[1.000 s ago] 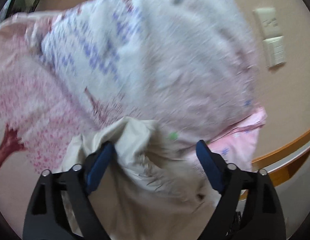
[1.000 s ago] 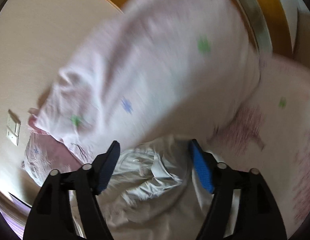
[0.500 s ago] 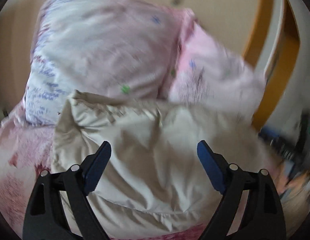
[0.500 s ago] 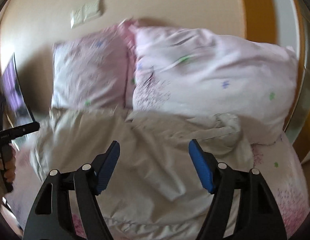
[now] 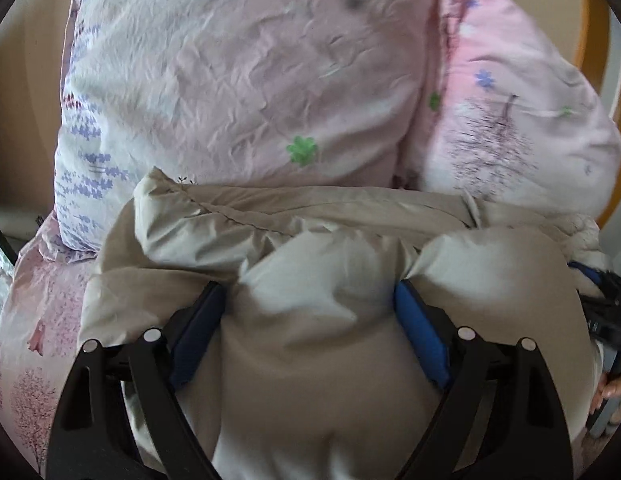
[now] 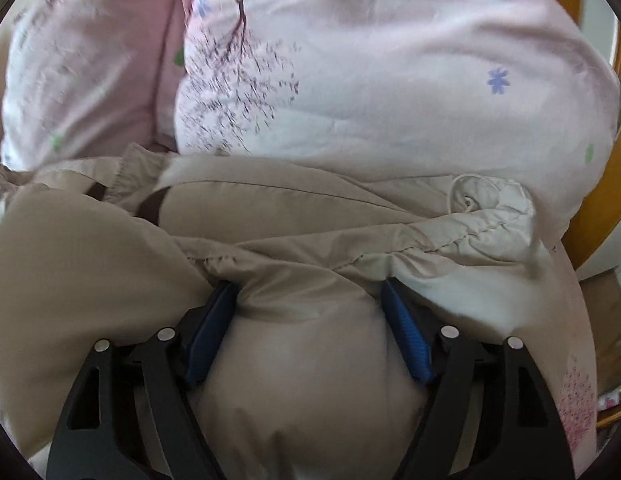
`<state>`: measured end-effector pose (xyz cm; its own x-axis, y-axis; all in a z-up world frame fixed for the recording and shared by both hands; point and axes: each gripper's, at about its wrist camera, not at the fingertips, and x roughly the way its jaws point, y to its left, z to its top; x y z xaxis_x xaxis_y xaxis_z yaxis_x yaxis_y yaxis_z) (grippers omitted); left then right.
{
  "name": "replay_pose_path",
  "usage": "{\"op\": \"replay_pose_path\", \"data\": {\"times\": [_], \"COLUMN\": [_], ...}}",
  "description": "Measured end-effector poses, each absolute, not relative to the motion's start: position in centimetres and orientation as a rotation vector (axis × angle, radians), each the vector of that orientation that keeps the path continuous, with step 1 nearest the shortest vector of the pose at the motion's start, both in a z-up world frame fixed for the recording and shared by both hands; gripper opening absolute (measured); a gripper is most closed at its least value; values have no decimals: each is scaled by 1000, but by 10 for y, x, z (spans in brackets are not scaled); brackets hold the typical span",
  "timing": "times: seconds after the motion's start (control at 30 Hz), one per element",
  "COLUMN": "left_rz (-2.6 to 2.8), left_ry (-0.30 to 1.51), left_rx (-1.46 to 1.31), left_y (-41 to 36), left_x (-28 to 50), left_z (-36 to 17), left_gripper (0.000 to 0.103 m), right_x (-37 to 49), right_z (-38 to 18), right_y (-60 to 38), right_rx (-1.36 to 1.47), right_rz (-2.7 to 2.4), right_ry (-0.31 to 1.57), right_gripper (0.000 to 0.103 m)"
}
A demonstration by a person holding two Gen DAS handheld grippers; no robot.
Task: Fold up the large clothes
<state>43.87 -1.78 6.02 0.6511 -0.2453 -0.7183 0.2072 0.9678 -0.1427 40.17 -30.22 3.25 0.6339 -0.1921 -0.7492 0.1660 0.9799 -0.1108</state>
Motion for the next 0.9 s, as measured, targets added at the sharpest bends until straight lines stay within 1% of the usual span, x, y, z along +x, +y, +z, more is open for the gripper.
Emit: {"op": "replay_pose_path", "data": {"times": [0.23, 0.43, 0.57, 0.73, 0.83, 0.9], "left_rz": [-220, -209, -267, -276, -228, -197], "left_ry": [818, 828, 843, 789, 779, 789], "left_rx": [-84, -103, -146, -178, -153, -139], "left_y": [-23, -28, -11, 25, 43, 52], "left_x": [454, 458, 439, 406, 401, 403], "left_z": [45, 36, 45, 69, 72, 69], "left_gripper": [91, 92, 89, 89, 89, 89], "right_x": [415, 407, 374, 323, 316, 319], "right_z": [18, 14, 34, 70, 63, 52], "right_y": [-312, -314, -330, -375, -395, -406], "right_rx": [-12, -9, 74, 164, 150, 173], "right_rz": [-211, -216, -171, -223, -294, -320], "right_ry": [861, 845, 786, 677, 693, 738], "right_gripper": [82, 83, 81, 81, 81, 79]}}
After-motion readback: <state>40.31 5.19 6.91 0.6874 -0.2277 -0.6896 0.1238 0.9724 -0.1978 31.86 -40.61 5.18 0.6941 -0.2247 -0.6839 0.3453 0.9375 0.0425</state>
